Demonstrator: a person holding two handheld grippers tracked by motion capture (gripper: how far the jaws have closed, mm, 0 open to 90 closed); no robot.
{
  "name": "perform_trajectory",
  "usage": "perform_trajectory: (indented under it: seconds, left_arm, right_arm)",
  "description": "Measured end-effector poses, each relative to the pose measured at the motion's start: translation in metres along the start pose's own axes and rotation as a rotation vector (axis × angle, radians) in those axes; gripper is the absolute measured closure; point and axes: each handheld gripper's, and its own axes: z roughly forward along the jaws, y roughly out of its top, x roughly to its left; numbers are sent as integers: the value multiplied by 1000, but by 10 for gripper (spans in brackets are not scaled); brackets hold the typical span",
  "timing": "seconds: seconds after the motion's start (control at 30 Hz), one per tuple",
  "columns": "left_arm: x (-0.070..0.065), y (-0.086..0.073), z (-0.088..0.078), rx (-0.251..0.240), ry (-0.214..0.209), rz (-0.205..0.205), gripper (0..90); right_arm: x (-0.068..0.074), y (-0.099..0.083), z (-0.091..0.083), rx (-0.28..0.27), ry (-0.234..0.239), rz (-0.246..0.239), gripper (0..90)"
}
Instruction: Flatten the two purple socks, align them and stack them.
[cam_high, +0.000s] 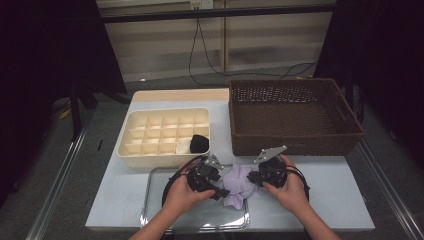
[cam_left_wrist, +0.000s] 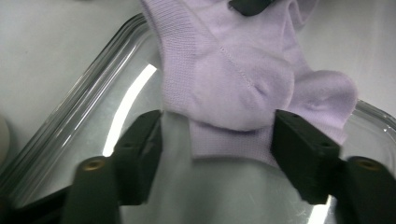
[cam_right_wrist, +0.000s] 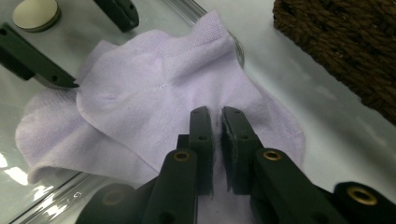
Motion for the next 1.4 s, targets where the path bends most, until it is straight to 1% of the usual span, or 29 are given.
perform_trajectory:
  seconds: [0.03, 0.07, 0.1, 0.17, 0.2, 0.27, 0.3, 0.33, 0.43, 0.57, 0.6, 0.63, 0.67, 0.7, 0.73, 0.77, 0.8, 0.83, 0.87, 0.9, 0.93, 0.97, 1.0, 1.07, 1.2, 1.23, 1.33, 1.37, 1.4]
  left_arm:
    - [-3, 0, 1, -7, 4, -2, 447]
    - [-4, 1, 0, 4, -8, 1, 532]
    - [-5, 1, 0, 11, -15, -7, 614]
    - [-7, 2, 1, 16, -44, -27, 727]
    - [-6, 2, 1, 35, -48, -8, 778]
    - [-7, 3, 1, 32, -54, -39, 811]
    - [-6, 5, 0, 49, -43, -43, 817]
    - [-4, 7, -2, 74, -17, -9, 821]
    - [6, 6, -5, 60, 9, -36, 822]
    - [20, 4, -5, 29, 8, -73, 821]
    - [21, 4, -5, 19, -1, -95, 818]
    - [22, 4, -6, 13, -1, -96, 805]
    - [22, 3, -6, 6, -3, -94, 778]
    - [21, 4, -8, 18, -7, -101, 769]
    - [21, 3, -9, 3, -6, -106, 732]
    - [21, 3, -10, -10, -7, -111, 662]
    - [20, 3, -12, -7, -7, -105, 633]
    - [19, 2, -12, -21, -3, -112, 618]
    - [20, 1, -14, -12, -1, -100, 579]
    - [18, 0, -14, -36, -3, -126, 539]
    - [20, -1, -16, -10, -9, -106, 545]
    - [18, -3, -16, -30, -7, -129, 542]
    - [18, -4, -17, -37, -7, -131, 523]
    - [16, -5, -19, -20, -8, -119, 527]
    - [12, -7, -20, -23, 6, -117, 518]
    - [13, -8, -22, -4, 6, -99, 521]
    - [10, -9, -22, -21, 2, -127, 518]
    - [8, -9, -22, -37, 8, -147, 518]
    - [8, -10, -22, -35, 8, -150, 523]
  right_arm:
    - [0, -1, 0, -6, 9, 4, 832]
    - [0, -1, 0, -8, 9, 9, 830]
    - [0, -1, 0, -9, 7, 10, 829]
    - [0, -2, 0, -9, 9, 7, 826]
    - [1, -2, 0, -4, 9, 11, 825]
    - [1, -2, 0, -10, 17, 0, 822]
    - [2, -2, 0, -11, 15, 0, 822]
    - [2, -2, -1, -6, 17, 6, 822]
    - [2, -2, -3, -6, 26, -1, 828]
    - [2, -1, -3, -9, 48, -13, 827]
    - [2, -1, -3, -9, 47, -11, 814]
    - [2, -1, -3, -3, 45, 2, 781]
    - [1, -1, -3, -11, 41, 1, 744]
    - [1, -1, -3, -14, 39, -4, 737]
    - [1, 0, -5, -10, 32, -1, 721]
    - [1, 0, -5, -24, 37, -5, 690]
    - [2, 1, -6, -28, 37, 1, 683]
    - [2, 2, -7, -30, 37, -5, 677]
    - [3, 3, -8, -35, 36, -15, 669]
    - [4, 4, -8, -41, 39, -14, 666]
    - [5, 5, -8, -42, 44, -15, 661]
    - [6, 7, -8, -43, 45, -21, 652]
    - [7, 8, -8, -47, 44, -27, 650]
    - [10, 10, -8, -44, 47, -36, 649]
    - [14, 16, -3, -49, 56, -46, 619]
    - [15, 17, -3, -44, 62, -44, 619]
    - [17, 20, 1, -48, 70, -59, 610]
    - [17, 21, 2, -46, 73, -62, 602]
    - [18, 22, 3, -48, 72, -65, 600]
